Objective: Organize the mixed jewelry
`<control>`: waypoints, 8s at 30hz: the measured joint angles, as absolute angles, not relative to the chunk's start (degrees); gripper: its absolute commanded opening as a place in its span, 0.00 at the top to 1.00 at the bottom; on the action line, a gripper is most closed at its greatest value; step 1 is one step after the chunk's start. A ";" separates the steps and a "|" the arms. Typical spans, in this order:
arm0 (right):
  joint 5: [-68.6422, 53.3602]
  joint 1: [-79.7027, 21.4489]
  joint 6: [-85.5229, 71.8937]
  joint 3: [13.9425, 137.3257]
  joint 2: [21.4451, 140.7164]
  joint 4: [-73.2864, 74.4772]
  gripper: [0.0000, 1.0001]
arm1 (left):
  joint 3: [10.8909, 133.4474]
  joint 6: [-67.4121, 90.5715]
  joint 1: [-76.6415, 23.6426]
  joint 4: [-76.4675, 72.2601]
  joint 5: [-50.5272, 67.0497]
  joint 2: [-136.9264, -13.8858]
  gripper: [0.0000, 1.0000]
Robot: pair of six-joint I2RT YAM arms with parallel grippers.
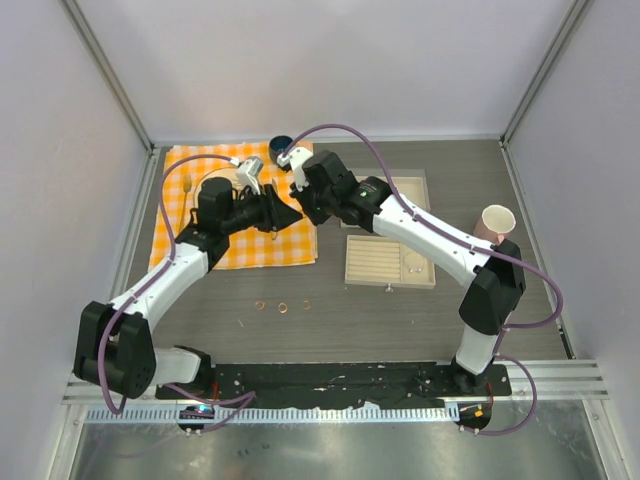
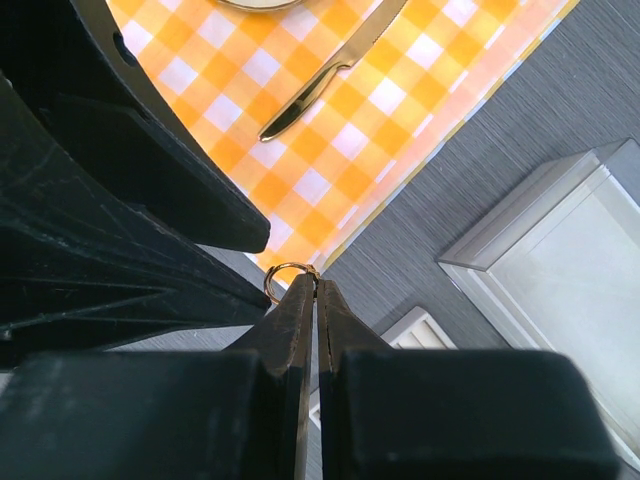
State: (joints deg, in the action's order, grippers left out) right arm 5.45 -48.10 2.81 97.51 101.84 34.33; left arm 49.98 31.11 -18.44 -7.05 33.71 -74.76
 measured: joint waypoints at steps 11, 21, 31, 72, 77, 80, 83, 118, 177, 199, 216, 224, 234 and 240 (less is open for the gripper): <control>5.41 -48.10 2.72 97.51 101.84 34.33 0.99 | 49.98 31.57 -18.65 -7.18 33.74 -75.33 0.67; 5.04 -48.10 2.59 97.51 101.84 34.33 0.99 | 49.98 32.60 -18.74 -7.94 34.17 -76.25 0.71; 4.78 -48.10 2.42 97.51 101.84 34.33 0.99 | 50.00 32.91 -18.74 -8.36 34.48 -76.40 0.76; -12.34 -40.05 -1.78 93.76 92.92 33.15 0.62 | 48.64 35.73 -18.46 -15.16 39.05 -76.62 1.00; -22.02 -32.62 -5.19 88.95 89.03 30.13 0.62 | 46.98 39.40 -17.98 -20.03 42.98 -76.64 1.00; -26.79 -32.71 -5.76 87.37 88.42 29.47 0.61 | 46.98 41.54 -17.98 -23.20 45.82 -76.64 1.00; -31.14 -33.32 -5.80 86.50 88.42 29.12 0.61 | 46.98 43.22 -17.98 -25.56 48.29 -76.64 1.00; -40.38 -33.41 -3.44 84.31 88.42 28.25 0.69 | 46.22 47.57 -17.98 -30.22 56.71 -76.20 1.00; -32.95 -32.51 -0.51 83.42 87.44 31.66 0.99 | 44.10 41.34 -15.29 -23.18 47.79 -70.67 0.12; -4.49 -31.75 32.38 74.76 87.18 40.73 0.99 | 46.81 26.65 -8.36 -4.01 40.14 -67.53 0.07; -1.10 -31.77 47.37 71.13 97.08 34.61 0.99 | 46.81 24.49 -7.62 -1.83 39.75 -67.37 0.00; -0.49 -32.99 49.65 69.87 100.05 32.14 0.99 | 46.81 24.40 -7.35 -1.85 39.62 -67.77 0.00; -0.25 -34.81 50.17 69.80 101.97 30.52 0.99 | 46.81 24.45 -7.09 -1.85 39.64 -68.29 0.00; 1.06 -35.27 50.72 69.63 102.41 29.85 0.99 | 46.81 24.56 -6.96 -1.87 39.66 -68.40 0.00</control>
